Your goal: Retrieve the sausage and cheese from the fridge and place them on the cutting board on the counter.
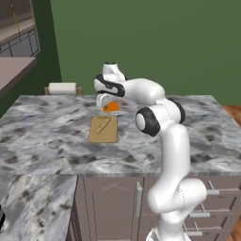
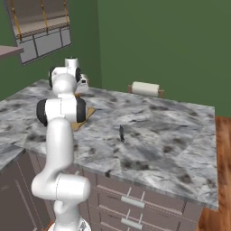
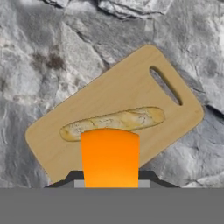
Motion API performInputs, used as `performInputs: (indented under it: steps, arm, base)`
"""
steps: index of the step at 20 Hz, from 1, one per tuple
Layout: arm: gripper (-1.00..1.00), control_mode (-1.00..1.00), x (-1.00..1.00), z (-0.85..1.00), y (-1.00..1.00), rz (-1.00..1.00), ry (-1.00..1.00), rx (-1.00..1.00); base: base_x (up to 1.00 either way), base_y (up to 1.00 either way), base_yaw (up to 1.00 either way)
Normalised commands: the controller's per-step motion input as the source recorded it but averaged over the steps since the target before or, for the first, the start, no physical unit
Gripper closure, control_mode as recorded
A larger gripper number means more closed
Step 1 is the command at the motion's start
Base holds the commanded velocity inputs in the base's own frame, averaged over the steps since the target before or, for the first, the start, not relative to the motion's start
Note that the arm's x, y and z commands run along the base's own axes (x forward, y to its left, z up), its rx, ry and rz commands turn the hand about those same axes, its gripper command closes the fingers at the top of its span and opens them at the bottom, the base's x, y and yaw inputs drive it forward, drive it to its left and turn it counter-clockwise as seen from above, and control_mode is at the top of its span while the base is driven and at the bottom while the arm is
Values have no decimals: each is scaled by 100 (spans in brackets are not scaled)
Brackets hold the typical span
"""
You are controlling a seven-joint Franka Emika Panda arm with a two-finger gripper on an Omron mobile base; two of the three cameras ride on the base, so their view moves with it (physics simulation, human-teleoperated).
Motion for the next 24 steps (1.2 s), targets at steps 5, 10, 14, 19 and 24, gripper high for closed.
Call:
performInputs:
  steps: [5,10,14,19,24]
  arm:
    - [100,-100,33,-25,4,5,1,0]
    - [100,-100,-12,-14,0,-1,0,0]
    - [100,-100,-38,-6,-1,-12,0,0]
    - [100,-100,-17,-17,0,-23,0,0]
    - [100,-100,-4,-35,-6,-26,0,0]
  base:
    - [0,0,0]
    - [0,0,0]
    - [0,0,0]
    - [0,0,0]
    - [0,0,0]
